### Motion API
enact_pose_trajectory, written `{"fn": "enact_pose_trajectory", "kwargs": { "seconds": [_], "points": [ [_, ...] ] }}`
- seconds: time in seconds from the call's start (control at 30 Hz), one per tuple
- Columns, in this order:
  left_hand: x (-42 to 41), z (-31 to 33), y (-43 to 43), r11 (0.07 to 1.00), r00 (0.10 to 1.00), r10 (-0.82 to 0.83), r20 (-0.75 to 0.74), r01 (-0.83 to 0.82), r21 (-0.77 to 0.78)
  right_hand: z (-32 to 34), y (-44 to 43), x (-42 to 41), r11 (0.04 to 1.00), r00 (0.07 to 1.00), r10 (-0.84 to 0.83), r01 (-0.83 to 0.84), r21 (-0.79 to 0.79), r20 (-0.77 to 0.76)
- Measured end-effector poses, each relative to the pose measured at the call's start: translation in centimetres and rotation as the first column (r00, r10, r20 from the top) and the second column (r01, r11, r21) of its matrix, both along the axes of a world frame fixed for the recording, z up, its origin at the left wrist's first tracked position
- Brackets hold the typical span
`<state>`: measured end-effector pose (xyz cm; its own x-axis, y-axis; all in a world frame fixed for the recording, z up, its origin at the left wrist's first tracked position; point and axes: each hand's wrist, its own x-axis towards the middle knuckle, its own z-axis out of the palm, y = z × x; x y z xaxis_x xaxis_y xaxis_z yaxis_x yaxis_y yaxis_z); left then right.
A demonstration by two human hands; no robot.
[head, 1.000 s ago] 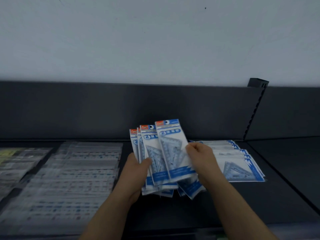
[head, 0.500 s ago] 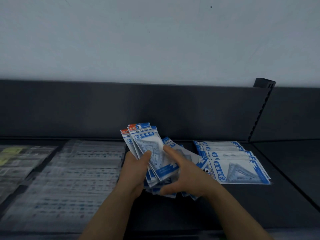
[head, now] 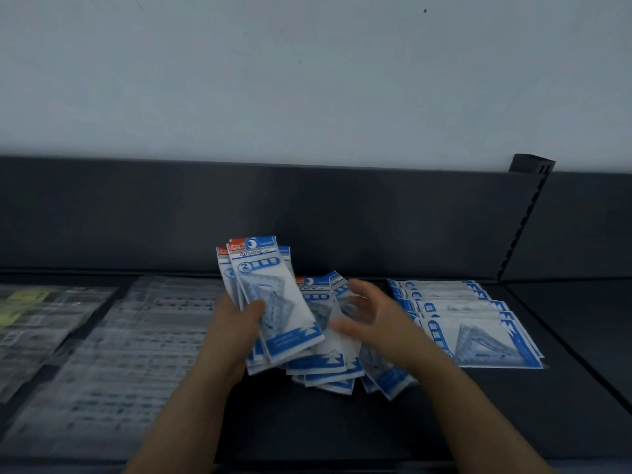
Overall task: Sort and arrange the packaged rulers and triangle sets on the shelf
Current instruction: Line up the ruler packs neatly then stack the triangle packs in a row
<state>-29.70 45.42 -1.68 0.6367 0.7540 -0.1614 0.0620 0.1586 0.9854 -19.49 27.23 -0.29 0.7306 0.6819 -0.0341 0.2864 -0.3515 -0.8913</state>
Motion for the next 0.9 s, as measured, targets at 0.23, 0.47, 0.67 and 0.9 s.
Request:
{"fn": "enact_pose_trajectory", "kwargs": {
  "seconds": [0.23,0.47,0.67,0.9],
  "points": [
    [0.4,-0.6,0.5,0.991,0.975,-0.106,-0.194,0.119,0.057,-0.2,2.0,1.3,0.974,0.969,-0.198,0.178,-0.139,-0.147],
    [0.3,-1.0,0.6,0.993,0.978,-0.116,-0.176,0.119,0.01,-0.7,4.9,0.9,0.964,0.967,-0.216,0.189,-0.188,-0.136],
    [-0.4,-0.9,1.1,0.995,0.988,-0.094,-0.123,0.095,0.006,-0.7,4.7,1.0,0.956,0.954,-0.277,0.262,-0.133,-0.11],
    [-2.2,-0.2,3.2,0.997,0.991,-0.074,-0.112,0.075,0.012,0.7,2.0,2.4,0.931,0.886,-0.316,0.358,0.066,-0.339]
  ]
}}
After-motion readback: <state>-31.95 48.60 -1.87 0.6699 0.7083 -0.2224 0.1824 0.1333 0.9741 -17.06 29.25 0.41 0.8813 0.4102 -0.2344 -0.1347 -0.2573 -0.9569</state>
